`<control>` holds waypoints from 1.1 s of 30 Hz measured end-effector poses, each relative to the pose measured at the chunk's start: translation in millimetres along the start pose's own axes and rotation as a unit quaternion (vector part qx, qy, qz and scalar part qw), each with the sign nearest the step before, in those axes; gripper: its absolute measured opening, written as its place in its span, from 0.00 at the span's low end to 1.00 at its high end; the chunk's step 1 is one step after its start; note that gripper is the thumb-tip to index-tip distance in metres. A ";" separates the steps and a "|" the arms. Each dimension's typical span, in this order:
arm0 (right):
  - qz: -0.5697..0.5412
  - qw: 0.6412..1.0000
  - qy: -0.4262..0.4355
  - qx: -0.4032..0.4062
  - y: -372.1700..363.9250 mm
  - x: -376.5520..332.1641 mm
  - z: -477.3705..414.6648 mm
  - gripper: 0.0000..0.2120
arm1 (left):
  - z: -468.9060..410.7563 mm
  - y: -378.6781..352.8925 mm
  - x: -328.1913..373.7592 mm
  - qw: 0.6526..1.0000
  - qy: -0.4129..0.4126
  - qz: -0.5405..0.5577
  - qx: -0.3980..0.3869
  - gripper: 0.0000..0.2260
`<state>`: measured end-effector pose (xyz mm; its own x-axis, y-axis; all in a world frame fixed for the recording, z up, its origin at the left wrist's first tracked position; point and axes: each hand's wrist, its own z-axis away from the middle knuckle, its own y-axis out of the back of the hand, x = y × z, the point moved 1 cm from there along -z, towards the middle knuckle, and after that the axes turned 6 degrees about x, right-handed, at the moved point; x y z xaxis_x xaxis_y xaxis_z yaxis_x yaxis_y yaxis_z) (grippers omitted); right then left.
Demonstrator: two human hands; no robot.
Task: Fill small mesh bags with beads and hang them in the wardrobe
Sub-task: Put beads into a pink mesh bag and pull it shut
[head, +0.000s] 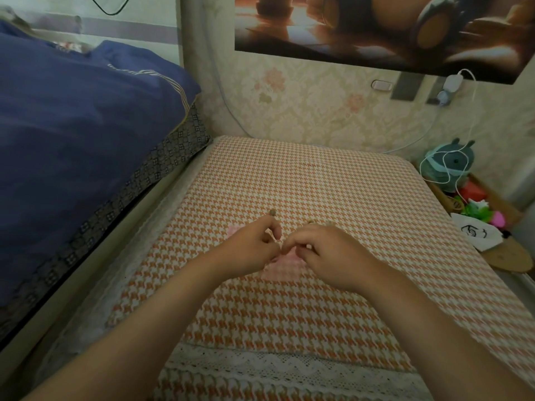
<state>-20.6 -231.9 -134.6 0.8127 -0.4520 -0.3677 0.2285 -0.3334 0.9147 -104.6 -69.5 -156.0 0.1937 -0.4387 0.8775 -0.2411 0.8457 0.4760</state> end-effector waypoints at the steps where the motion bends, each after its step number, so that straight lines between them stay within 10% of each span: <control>1: 0.016 1.000 0.004 -0.010 0.1 -1.0 -0.3 0.13 | 0.2 0.7 -0.5 1.000 -0.007 0.011 -0.007 0.07; 28: 0.033 0.997 0.025 -0.065 -2.1 10.9 4.2 0.03 | 11.2 17.6 0.2 0.951 -0.116 -0.282 -0.055 0.06; 33: 0.046 0.995 0.013 -0.087 -9.3 14.0 2.8 0.03 | 11.5 14.4 3.3 0.935 -0.109 -0.335 -0.026 0.19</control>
<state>-12.9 -237.5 -148.7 0.8472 -0.4518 -0.2795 0.2403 -0.1432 0.9601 -118.3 -62.3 -145.7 0.0857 -0.9225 0.3764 -0.0876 0.3694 0.9251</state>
